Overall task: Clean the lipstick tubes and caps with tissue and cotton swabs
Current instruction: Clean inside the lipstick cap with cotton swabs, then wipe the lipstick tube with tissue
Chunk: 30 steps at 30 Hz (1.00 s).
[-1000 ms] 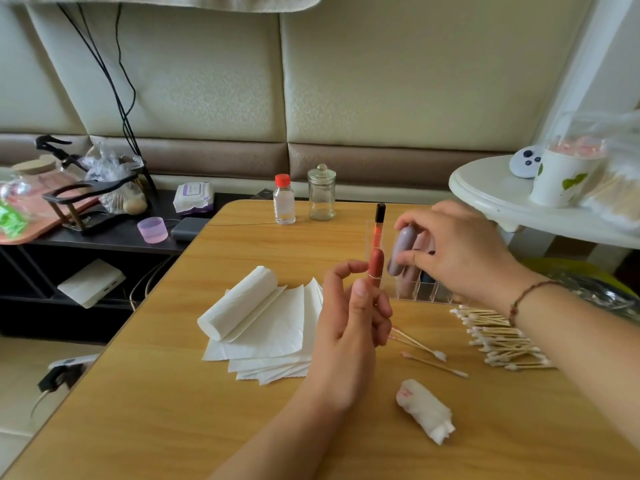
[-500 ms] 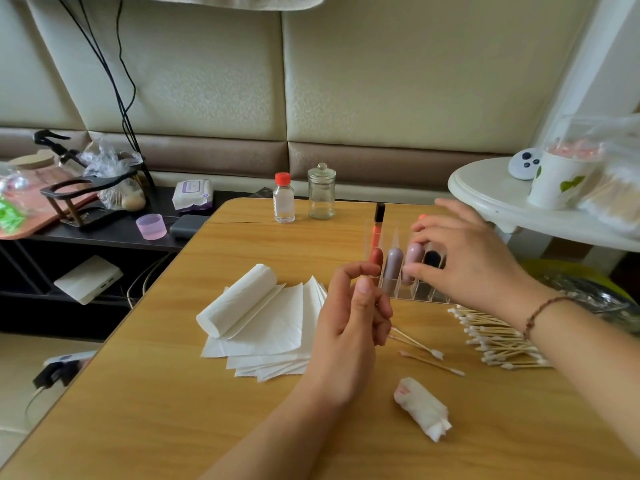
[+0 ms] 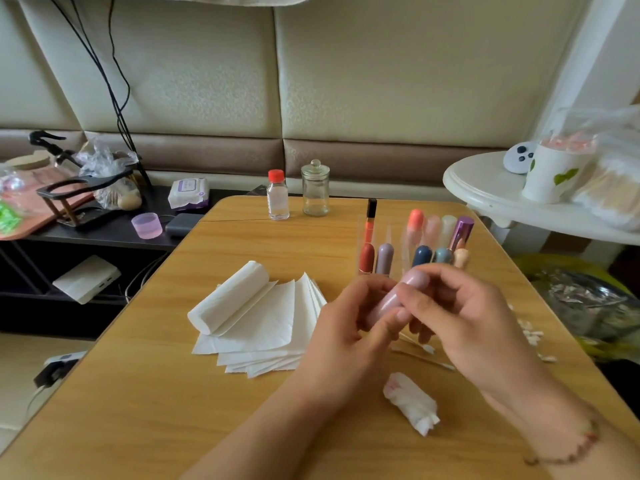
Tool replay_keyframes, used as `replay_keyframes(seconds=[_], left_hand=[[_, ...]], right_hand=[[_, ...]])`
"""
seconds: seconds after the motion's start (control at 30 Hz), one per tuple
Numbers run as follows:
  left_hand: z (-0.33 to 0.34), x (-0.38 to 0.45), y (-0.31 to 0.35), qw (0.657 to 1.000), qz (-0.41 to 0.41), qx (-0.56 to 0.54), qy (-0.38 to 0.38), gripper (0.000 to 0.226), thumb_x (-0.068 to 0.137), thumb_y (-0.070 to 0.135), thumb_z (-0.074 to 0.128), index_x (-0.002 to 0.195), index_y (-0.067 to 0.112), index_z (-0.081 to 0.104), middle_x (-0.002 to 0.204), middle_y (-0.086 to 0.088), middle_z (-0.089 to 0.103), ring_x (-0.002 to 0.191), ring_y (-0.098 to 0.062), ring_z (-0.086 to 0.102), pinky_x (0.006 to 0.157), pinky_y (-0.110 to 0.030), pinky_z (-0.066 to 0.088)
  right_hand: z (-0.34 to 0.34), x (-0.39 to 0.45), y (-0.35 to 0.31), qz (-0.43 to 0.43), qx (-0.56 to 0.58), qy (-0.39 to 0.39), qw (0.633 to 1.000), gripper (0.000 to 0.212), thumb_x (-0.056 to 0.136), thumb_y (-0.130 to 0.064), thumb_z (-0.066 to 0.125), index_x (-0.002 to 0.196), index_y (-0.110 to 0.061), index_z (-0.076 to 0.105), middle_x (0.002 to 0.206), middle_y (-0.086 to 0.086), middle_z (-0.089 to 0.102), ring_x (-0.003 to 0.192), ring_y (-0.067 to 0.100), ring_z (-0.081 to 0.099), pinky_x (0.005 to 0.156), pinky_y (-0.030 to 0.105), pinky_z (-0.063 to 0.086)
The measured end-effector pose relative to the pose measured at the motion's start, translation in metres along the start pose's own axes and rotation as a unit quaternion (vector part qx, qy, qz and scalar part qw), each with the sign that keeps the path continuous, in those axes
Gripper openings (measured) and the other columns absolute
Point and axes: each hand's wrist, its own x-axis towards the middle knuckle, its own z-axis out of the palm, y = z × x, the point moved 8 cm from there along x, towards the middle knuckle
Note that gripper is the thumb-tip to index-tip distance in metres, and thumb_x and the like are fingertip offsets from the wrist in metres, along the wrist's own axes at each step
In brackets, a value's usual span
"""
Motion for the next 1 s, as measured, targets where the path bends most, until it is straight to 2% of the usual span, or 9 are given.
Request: replay_keyframes(seconds=[0.07,0.17,0.33,0.53,0.7,0.77,0.87,0.93,1.0], left_hand=[[0.001,-0.001,0.001,0.998,0.017,0.057,-0.013,0.017,0.095,0.016,0.062,0.112,0.017,0.059,0.097,0.009,0.068,0.089,-0.010,0.065,0.079,-0.029,0.053],[0.009,-0.003,0.002,0.991,0.016,0.120,-0.057,0.013,0.100,0.020,0.054,0.113,0.022,0.054,0.100,0.012,0.065,0.093,-0.008,0.061,0.081,-0.028,0.050],[0.012,-0.005,0.006,0.975,0.057,0.210,-0.046,0.014,0.098,0.034,0.053,0.103,0.021,0.058,0.084,0.009,0.065,0.075,-0.010,0.061,0.065,-0.035,0.049],[0.007,-0.004,0.005,0.967,0.071,0.246,-0.015,0.027,0.094,0.045,0.051,0.094,0.020,0.059,0.070,0.005,0.066,0.057,-0.012,0.056,0.054,-0.037,0.047],[0.002,-0.004,0.011,0.971,0.073,0.226,-0.005,0.015,0.094,0.027,0.065,0.106,0.019,0.063,0.064,0.025,0.060,0.054,0.007,0.053,0.055,-0.006,0.036],[0.002,-0.004,0.008,0.977,0.056,0.205,-0.004,0.027,0.091,0.038,0.067,0.110,0.022,0.057,0.063,0.018,0.063,0.053,0.002,0.055,0.054,-0.014,0.040],[-0.002,-0.002,-0.001,0.984,0.023,0.175,0.019,0.050,0.079,0.060,0.068,0.114,0.029,0.049,0.060,0.000,0.054,0.053,-0.006,0.044,0.053,-0.022,0.038],[-0.005,-0.002,-0.004,0.991,-0.015,0.132,0.022,0.049,0.080,0.059,0.067,0.116,0.032,0.047,0.064,0.003,0.053,0.057,-0.002,0.045,0.057,-0.017,0.038],[-0.007,-0.002,-0.008,0.995,-0.064,0.071,0.024,0.037,0.087,0.051,0.064,0.116,0.034,0.048,0.071,0.007,0.058,0.063,0.000,0.048,0.061,-0.015,0.040]], right_hand=[[-0.001,-0.003,0.007,-0.003,-0.006,0.011,1.000,0.028,0.079,-0.035,0.068,0.090,-0.010,0.071,0.076,0.007,0.072,0.068,0.018,0.066,0.060,0.025,0.055],[-0.004,-0.007,0.013,-0.018,-0.043,0.033,0.998,0.027,0.078,-0.038,0.069,0.088,-0.014,0.072,0.076,0.005,0.072,0.065,0.012,0.067,0.060,0.021,0.056],[0.000,-0.011,0.019,-0.029,-0.057,0.020,0.998,0.033,0.089,-0.051,0.065,0.087,-0.018,0.072,0.075,0.009,0.073,0.069,0.025,0.071,0.062,0.046,0.062],[0.004,-0.010,0.014,-0.036,-0.054,-0.011,0.998,0.028,0.090,-0.039,0.062,0.085,-0.013,0.072,0.073,0.010,0.071,0.064,0.026,0.067,0.060,0.043,0.058],[0.005,-0.010,0.007,-0.054,-0.063,-0.023,0.996,0.023,0.088,-0.036,0.060,0.089,-0.016,0.073,0.076,0.005,0.072,0.067,0.016,0.068,0.059,0.025,0.057],[0.002,-0.008,0.005,-0.043,-0.019,-0.015,0.999,0.024,0.088,-0.032,0.061,0.088,-0.012,0.074,0.079,0.005,0.075,0.067,0.015,0.067,0.059,0.021,0.054],[-0.022,-0.002,0.007,-0.039,0.061,0.059,0.996,0.024,0.087,-0.024,0.062,0.085,-0.004,0.074,0.075,0.013,0.071,0.066,0.024,0.061,0.058,0.027,0.047],[-0.038,0.000,0.015,-0.017,0.090,0.101,0.991,0.022,0.081,-0.022,0.068,0.090,-0.002,0.072,0.077,0.015,0.070,0.069,0.026,0.059,0.060,0.033,0.044],[-0.041,0.001,0.023,0.009,0.051,0.102,0.993,0.018,0.080,-0.017,0.076,0.093,-0.006,0.070,0.080,0.011,0.071,0.072,0.021,0.061,0.064,0.032,0.048]])
